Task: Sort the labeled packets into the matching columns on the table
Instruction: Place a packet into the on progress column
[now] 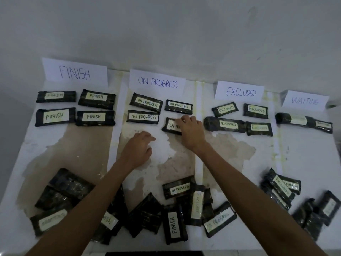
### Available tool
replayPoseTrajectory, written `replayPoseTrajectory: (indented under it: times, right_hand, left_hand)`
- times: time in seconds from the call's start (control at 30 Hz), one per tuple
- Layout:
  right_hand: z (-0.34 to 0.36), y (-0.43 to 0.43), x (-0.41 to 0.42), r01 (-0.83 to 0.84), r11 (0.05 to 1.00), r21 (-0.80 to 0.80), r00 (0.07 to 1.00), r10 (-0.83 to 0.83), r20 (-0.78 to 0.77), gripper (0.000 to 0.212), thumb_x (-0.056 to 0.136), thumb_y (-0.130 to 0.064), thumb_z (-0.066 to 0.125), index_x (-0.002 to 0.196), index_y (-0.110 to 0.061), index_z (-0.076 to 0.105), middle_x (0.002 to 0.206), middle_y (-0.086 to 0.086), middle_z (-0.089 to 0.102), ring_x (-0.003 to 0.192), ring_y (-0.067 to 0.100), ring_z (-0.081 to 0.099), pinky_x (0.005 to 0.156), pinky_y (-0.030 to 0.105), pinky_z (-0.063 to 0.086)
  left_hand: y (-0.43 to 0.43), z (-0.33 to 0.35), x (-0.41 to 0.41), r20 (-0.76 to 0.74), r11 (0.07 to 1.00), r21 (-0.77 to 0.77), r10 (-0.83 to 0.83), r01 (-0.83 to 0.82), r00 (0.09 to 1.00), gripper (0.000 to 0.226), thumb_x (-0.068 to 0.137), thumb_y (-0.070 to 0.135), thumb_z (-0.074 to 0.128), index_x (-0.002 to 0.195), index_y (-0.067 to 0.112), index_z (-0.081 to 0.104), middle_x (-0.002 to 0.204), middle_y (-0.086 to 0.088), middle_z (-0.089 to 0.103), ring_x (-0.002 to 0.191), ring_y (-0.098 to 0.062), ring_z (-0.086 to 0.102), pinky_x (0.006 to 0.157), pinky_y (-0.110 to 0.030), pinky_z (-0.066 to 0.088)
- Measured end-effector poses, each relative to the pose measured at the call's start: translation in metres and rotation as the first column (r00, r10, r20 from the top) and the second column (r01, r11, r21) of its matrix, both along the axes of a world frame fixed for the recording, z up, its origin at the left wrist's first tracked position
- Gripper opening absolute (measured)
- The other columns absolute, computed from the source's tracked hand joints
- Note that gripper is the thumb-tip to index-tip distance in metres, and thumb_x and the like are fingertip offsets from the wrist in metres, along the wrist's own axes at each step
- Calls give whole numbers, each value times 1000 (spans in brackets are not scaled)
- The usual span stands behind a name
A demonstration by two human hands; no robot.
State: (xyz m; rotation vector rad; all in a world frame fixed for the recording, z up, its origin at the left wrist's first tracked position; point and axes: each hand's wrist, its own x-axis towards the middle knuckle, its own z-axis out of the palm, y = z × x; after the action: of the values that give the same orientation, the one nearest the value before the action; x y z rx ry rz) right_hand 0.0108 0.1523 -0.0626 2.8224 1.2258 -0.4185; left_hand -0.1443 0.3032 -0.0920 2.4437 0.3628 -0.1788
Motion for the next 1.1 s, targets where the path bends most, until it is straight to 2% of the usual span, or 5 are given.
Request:
replayPoseTrajectory:
  times: [0.33, 0.53, 0.73, 1.0, 1.1]
  right_hand:
    - [-20, 4, 38, -139, 988, 70, 985, 145, -95, 55, 80, -3, 59, 132, -16, 50, 134, 9, 46, 120, 31, 43, 96, 44, 36]
    - [-2, -16, 6, -154, 978, 142, 981, 168, -92, 50, 80, -15, 65, 129, -14, 53, 134, 13, 47, 119, 34, 46, 98, 46, 36]
    - [14, -63, -70, -344, 938, 36, 873, 334, -355, 58, 78, -27, 67, 132, -20, 48, 134, 11, 45, 116, 28, 45, 100, 44, 38]
    - [-11, -83, -117, -467, 881, -75, 872, 445, -204, 50, 73, -8, 68, 121, -8, 53, 126, 21, 45, 103, 37, 49, 84, 47, 43]
    - [-15, -81, -124, -485, 868, -104, 873, 475, -111, 43, 65, -8, 75, 105, -8, 61, 110, 18, 56, 87, 32, 57, 68, 43, 50]
  left_hand:
    - [10, -4, 34, 23, 995, 75, 62, -63, 998, 38, 78, 7, 60, 116, 6, 60, 123, -20, 52, 115, -37, 45, 94, -48, 43]
    - [-13, -1, 3, 7, 993, 74, 95, -95, 995, 44, 78, 18, 53, 121, 9, 57, 130, -20, 49, 120, -37, 43, 97, -48, 40]
    - [-50, -15, -46, -29, 994, 81, 80, -78, 996, 57, 80, 23, 47, 135, 6, 44, 147, -21, 32, 137, -40, 25, 109, -51, 27]
    - [-63, -26, -64, -58, 991, 127, 49, -41, 997, 60, 84, 16, 58, 139, 8, 37, 154, -17, 18, 142, -36, 12, 111, -47, 23]
    - [-63, -24, -62, -71, 993, 109, 57, -49, 996, 59, 85, 17, 57, 140, 9, 36, 154, -16, 15, 143, -34, 10, 113, -46, 20]
